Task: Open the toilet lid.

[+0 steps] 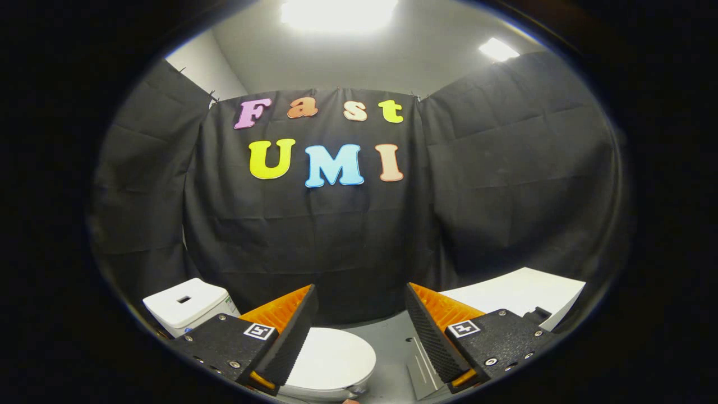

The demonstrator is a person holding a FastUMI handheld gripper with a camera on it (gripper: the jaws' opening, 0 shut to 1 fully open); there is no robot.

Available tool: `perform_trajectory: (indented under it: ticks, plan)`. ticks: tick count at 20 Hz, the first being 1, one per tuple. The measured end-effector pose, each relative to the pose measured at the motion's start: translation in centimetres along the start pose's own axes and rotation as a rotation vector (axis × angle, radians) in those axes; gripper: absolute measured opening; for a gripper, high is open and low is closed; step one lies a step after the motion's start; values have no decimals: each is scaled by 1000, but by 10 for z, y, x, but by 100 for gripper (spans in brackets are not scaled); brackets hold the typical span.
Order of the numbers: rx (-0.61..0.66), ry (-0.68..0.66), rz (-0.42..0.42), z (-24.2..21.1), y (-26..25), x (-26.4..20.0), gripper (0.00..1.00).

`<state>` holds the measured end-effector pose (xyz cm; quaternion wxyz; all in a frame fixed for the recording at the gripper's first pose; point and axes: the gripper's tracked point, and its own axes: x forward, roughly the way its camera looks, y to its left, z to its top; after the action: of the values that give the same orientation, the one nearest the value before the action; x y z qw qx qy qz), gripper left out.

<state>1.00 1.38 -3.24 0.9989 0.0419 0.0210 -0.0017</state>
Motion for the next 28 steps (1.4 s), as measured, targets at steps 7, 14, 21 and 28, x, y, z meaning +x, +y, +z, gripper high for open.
perform_trajectory:
  ticks: [7, 14, 21, 28]
  plan:
    - [145, 75, 40, -53, 21, 17, 96]
    - [403, 223, -1, -133, 8, 29, 96]
    - [607, 291, -102, -181, -8, 13, 96]
    - [722, 362, -153, -230, -14, 4, 96]
